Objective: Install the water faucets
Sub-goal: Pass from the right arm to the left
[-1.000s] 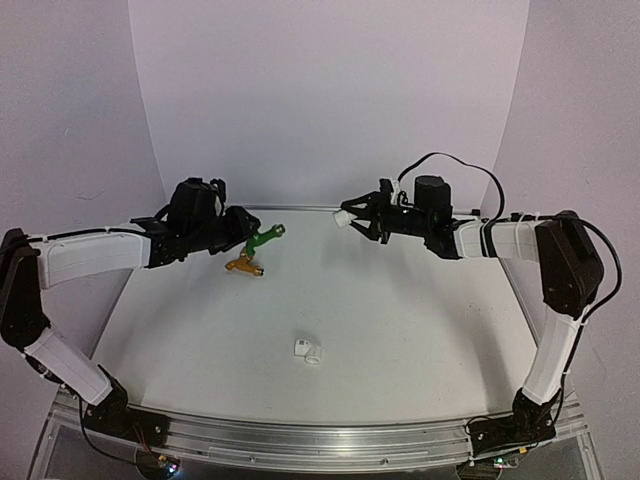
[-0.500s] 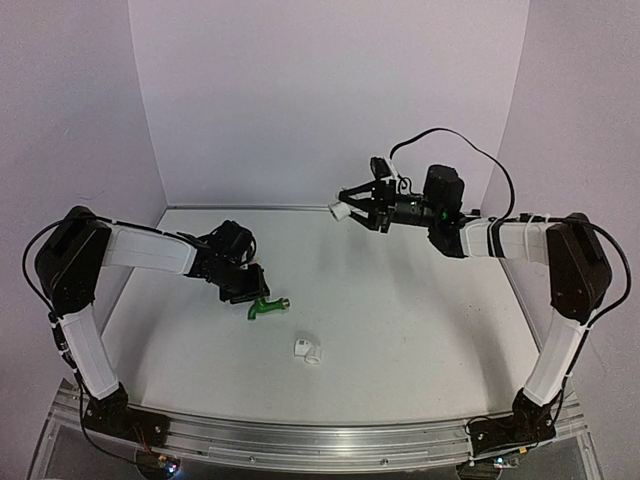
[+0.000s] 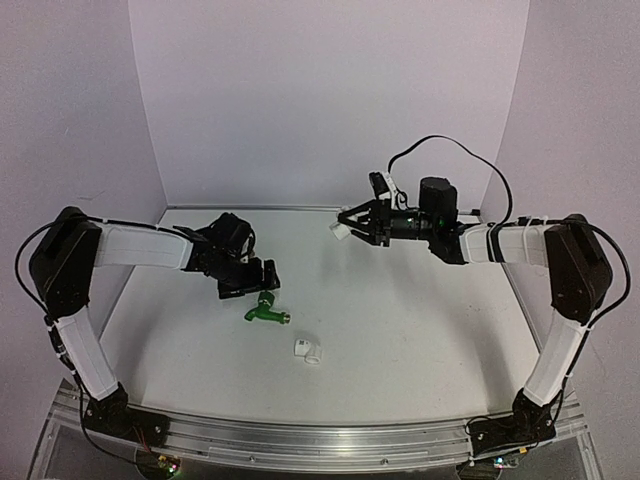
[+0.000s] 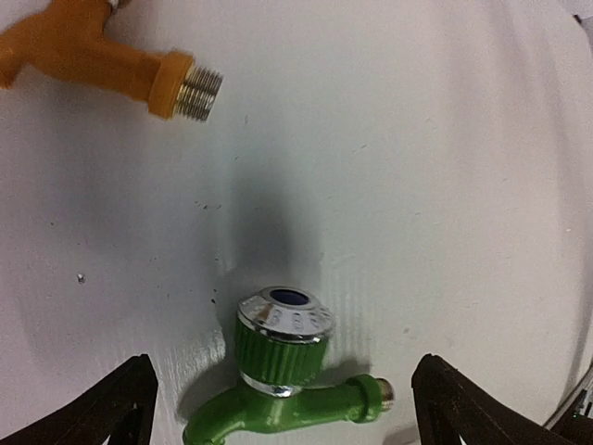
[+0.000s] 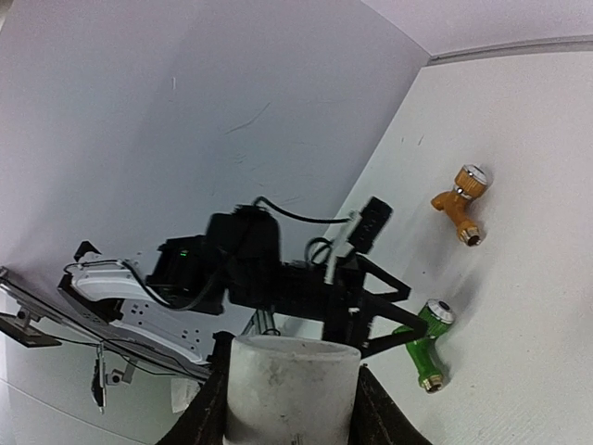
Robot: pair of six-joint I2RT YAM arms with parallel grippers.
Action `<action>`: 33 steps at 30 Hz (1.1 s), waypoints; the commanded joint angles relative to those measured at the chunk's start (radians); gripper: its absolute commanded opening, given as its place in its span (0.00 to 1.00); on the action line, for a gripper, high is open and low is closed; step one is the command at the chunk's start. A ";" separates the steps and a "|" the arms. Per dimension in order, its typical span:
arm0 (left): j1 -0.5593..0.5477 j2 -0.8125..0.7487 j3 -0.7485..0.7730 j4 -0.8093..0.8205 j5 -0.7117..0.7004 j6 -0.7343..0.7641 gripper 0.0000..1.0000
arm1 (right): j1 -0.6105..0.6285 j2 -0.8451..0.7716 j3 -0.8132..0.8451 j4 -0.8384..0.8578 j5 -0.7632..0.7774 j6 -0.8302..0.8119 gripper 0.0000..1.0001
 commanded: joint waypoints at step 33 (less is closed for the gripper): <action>-0.022 -0.356 -0.146 0.968 0.634 0.110 0.79 | 0.235 -0.044 0.168 0.152 0.191 -0.055 0.00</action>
